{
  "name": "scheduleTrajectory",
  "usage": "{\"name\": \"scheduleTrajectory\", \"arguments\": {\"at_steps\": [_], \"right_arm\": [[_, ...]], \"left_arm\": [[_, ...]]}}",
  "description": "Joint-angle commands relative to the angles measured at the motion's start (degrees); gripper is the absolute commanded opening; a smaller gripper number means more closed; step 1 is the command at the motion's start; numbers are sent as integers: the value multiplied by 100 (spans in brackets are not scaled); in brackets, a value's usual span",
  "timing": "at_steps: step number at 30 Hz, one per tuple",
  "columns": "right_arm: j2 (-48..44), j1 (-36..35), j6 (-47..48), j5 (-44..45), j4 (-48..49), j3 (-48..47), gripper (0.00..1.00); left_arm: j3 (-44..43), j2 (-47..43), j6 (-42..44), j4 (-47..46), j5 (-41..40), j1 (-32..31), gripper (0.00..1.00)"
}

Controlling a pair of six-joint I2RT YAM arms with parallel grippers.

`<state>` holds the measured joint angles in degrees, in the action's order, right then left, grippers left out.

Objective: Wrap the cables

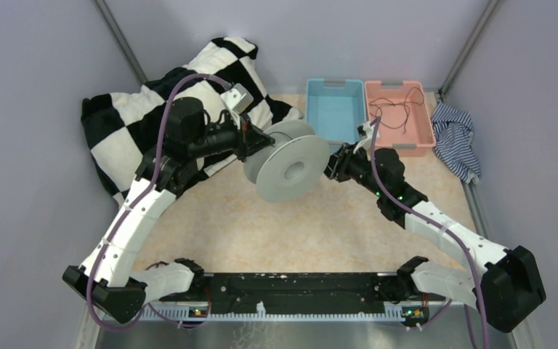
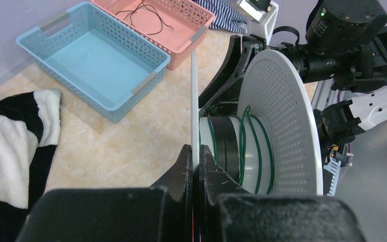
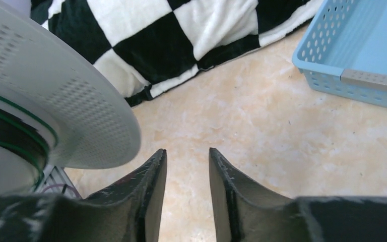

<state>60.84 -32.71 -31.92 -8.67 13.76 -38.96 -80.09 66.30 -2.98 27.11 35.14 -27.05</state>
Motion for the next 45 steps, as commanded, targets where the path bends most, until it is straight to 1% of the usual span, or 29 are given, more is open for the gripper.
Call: {"name": "scheduleTrajectory", "arguments": {"at_steps": [1, 4, 7, 9, 12, 15, 16, 18, 20, 22, 25, 28, 31, 36, 39, 41, 45], "right_arm": [[-192, 47, -50, 1, 139, 76, 40], [-232, 45, 33, 124, 69, 107, 45], [-406, 47, 235, 337, -5, 145, 47], [-635, 48, 426, 586, -111, 168, 53], [-981, 82, 800, 996, -505, 88, 65], [-1296, 166, 1284, 1176, -1167, -157, 74], [-1371, 207, 1516, 1224, -1633, -280, 78], [-1494, 296, 1829, 1338, -2297, -650, 82], [-1635, 360, 2079, 1648, -2836, -882, 87], [-1777, 370, 2323, 2058, -3203, -1040, 88], [-1954, 371, 2545, 2240, -3673, -1358, 88], [-2118, 371, 2555, 2009, -4019, -1641, 89], [-2229, 373, 2480, 1570, -4284, -1877, 89], [-2051, 375, 2212, 890, -4905, -2473, 89], [-1574, 478, 1882, 897, -5807, -3063, 89], [-1373, 678, 1720, 319, -6071, -3269, 89], [-1181, 1197, 1287, -857, -6100, -3520, 89]], "left_arm": [[-372, -293, -165, -564, 163, -15, 0], [-427, -289, -184, -492, 101, -17, 0], [-683, -267, -24, -201, 217, -12, 0], [-835, -242, 150, -7, 535, -8, 0], [-986, -164, 467, 295, 1041, -11, 0], [-1026, -43, 562, 397, 1624, -10, 0], [-1006, -30, 597, 377, 1785, -10, 0], [-868, -88, 703, 188, 1988, -6, 0], [-662, -162, 777, -108, 2187, -10, 0], [-523, -183, 764, -356, 2370, -10, 0], [-521, -77, 792, -450, 2691, -5, 0], [-617, 69, 824, -450, 2962, -7, 0], [-748, 185, 830, -439, 3139, -8, 0], [-823, 315, 879, -443, 3346, -7, 0], [-777, 322, 785, -632, 3177, -9, 0], [-732, 304, 626, -861, 2857, -4, 0], [-751, 263, 492, -1044, 2160, -7, 0]]}}
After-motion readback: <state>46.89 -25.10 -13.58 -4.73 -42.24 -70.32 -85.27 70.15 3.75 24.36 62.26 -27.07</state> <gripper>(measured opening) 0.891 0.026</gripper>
